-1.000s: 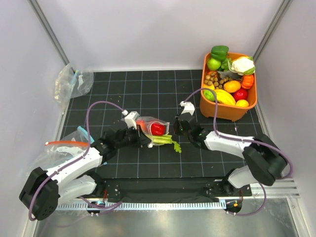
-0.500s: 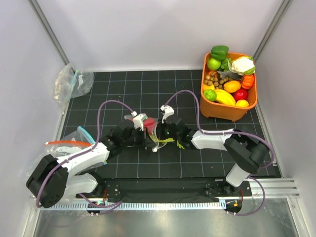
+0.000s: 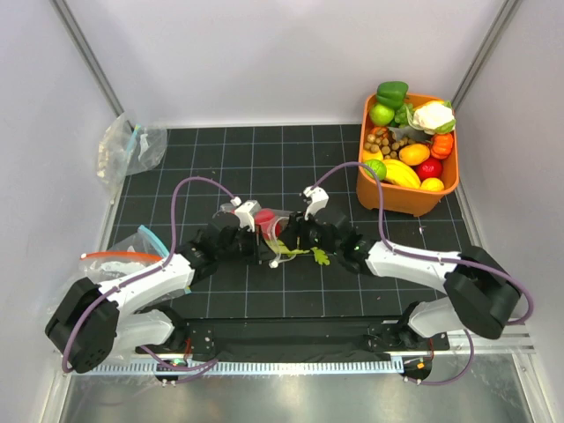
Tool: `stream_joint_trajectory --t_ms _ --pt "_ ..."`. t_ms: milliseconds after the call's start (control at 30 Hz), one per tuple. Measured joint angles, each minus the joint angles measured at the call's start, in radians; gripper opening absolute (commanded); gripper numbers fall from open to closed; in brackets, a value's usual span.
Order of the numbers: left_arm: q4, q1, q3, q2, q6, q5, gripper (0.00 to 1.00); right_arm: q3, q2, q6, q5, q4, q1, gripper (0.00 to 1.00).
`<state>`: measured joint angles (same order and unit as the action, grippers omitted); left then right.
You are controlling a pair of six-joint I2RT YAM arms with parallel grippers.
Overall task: Place the food in the zip-top bag and seal the zipper
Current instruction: Place the fake vegetable in the zipper food storage bag, then zip the zipper food storage bag at the center of the board.
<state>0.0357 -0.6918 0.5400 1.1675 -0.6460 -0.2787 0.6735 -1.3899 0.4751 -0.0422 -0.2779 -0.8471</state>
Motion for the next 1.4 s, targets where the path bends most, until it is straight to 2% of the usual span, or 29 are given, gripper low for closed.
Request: stream_joint_trajectory --t_ms 100,267,500,633,1000,1100,1133,1200,1267,1333,1367,1400 --pt "-0.006 0.000 0.000 -0.004 0.000 0.012 0.00 -0.040 0.066 -0.005 0.023 0.005 -0.002 0.65" --pt "-0.011 0.000 0.000 -0.029 0.000 0.030 0.00 -0.096 0.125 -0.001 0.078 -0.002 -0.003 0.66" --pt "-0.013 0.000 0.000 -0.034 0.000 0.035 0.00 -0.105 0.067 0.039 0.177 -0.074 -0.003 0.62" --pt "-0.025 0.000 0.000 -0.034 0.000 0.034 0.00 -0.105 0.017 0.063 0.221 -0.122 -0.007 0.54" --pt "-0.036 0.000 0.000 -0.034 0.002 0.036 0.00 -0.106 -0.006 0.081 0.269 -0.191 -0.042 0.58" --pt "-0.035 0.000 0.000 -0.034 0.001 0.035 0.00 -0.106 0.007 0.076 0.261 -0.194 -0.051 0.39" --pt "-0.035 0.000 0.000 -0.034 0.001 0.036 0.01 -0.106 0.008 0.074 0.252 -0.193 -0.053 0.28" --pt "-0.036 0.000 0.000 -0.034 0.001 0.035 0.01 -0.106 0.008 0.071 0.229 -0.179 -0.055 0.22" --pt "-0.036 0.000 0.000 -0.035 0.001 0.036 0.02 -0.106 0.008 0.071 0.207 -0.166 -0.054 0.11" --pt "-0.039 0.000 0.000 -0.045 0.003 0.039 0.09 -0.105 0.008 0.073 0.194 -0.160 -0.055 0.01" --pt "-0.043 0.000 0.000 -0.052 0.003 0.043 0.15 -0.101 0.008 0.074 0.184 -0.156 -0.055 0.01" --pt "-0.048 0.000 0.000 -0.063 0.006 0.049 0.30 -0.098 0.008 0.075 0.174 -0.148 -0.055 0.01"
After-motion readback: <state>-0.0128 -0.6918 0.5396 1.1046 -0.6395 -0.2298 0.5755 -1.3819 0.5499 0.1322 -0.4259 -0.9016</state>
